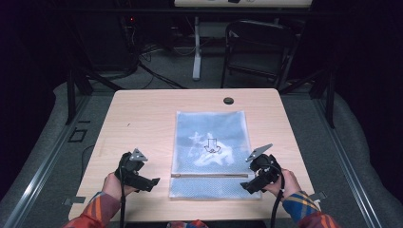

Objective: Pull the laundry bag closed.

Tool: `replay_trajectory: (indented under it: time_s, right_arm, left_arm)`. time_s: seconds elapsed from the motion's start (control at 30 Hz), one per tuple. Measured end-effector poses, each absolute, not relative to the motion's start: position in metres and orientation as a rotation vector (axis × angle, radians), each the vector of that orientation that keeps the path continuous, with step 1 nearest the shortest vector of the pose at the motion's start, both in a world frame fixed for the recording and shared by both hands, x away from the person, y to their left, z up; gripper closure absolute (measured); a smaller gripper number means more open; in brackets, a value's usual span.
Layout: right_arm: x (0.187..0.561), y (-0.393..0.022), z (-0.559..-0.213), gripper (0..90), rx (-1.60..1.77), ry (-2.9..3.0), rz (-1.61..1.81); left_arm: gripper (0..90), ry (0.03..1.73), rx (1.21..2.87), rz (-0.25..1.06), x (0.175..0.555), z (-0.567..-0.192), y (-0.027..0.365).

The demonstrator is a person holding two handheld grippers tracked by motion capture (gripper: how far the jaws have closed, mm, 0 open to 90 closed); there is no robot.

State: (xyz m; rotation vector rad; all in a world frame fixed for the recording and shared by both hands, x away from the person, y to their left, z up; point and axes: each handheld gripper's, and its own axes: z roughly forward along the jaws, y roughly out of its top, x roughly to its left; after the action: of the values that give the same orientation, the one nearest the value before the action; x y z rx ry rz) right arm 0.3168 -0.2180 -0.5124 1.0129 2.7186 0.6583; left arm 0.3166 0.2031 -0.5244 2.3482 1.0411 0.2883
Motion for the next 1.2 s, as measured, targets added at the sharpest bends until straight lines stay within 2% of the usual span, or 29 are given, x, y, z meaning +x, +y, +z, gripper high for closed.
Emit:
replay_trajectory:
  time_s: [0.87, 1.2]
  right_arm:
    - [0.324, -0.173, -0.509, 6.3, 0.879, 2.764, 0.7]
    - [0.329, -0.14, -0.509, 7.8, 0.79, 2.798, 0.709]
  left_arm:
    - [11.1, 0.951, 2.37, 0.26, 0.312, -0.527, 0.193]
    - [15.8, 0.859, 2.4, 0.228, 0.309, -0.527, 0.186]
